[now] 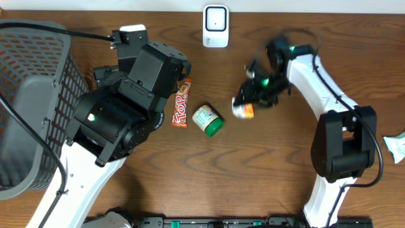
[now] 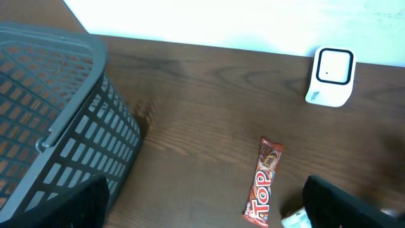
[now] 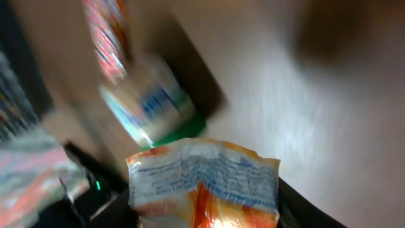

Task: Scan the item barcode
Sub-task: 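Lift the tissue pack and carry it up toward the white scanner, then hold the tissue pack in front of the scanner with the right gripper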

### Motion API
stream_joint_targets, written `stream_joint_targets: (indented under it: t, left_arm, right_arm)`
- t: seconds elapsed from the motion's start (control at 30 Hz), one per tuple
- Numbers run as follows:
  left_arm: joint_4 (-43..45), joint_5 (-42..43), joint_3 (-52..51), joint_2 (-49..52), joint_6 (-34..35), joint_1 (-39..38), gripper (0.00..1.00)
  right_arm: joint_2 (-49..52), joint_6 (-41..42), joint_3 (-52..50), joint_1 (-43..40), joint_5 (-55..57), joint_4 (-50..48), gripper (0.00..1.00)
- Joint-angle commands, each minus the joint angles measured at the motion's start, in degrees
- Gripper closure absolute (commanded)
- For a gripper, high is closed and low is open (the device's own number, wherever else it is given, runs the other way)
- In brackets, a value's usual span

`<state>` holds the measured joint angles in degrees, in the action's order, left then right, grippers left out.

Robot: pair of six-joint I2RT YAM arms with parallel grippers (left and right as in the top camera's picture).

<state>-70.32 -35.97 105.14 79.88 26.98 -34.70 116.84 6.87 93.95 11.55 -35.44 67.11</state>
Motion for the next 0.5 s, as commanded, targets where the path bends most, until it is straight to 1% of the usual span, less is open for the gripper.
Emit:
stream_joint_targets:
  t: [0.0, 0.1, 0.2, 0.3, 0.4, 0.47]
  left_arm:
    - [-0.2, -0.9, 0.5, 0.0, -0.3, 0.3, 0.02]
    - [-0.2, -0.9, 0.5, 0.0, -0.3, 0.3, 0.02]
    - [-0.2, -0.9, 0.5, 0.0, -0.3, 0.3, 0.02]
    - [-0.2, -0.9, 0.5, 0.0, -0.3, 0.3, 0.02]
    - [-0.2, -0.9, 0.5, 0.0, -0.3, 0.3, 0.02]
    - [-0.2, -0.9, 0.5, 0.0, -0.3, 0.3, 0.02]
  right_arm:
    - [0.4, 3.7, 8.6, -0.8, 2.9, -2.0, 0.54]
    - [0.4, 4.9, 15.5, -0.7, 9.3, -4.9, 0.54]
    - [0.4, 5.1, 20.1, -0.2, 14.4, -9.5, 0.54]
    - [0.4, 5.1, 22.1, 0.7, 17.4, -16.2, 0.55]
    - [0.5, 5.1, 22.2, 1.5, 19.7, -22.9, 0.55]
    - [0.5, 5.1, 21.9, 2.2, 23.4, -27.5, 0.55]
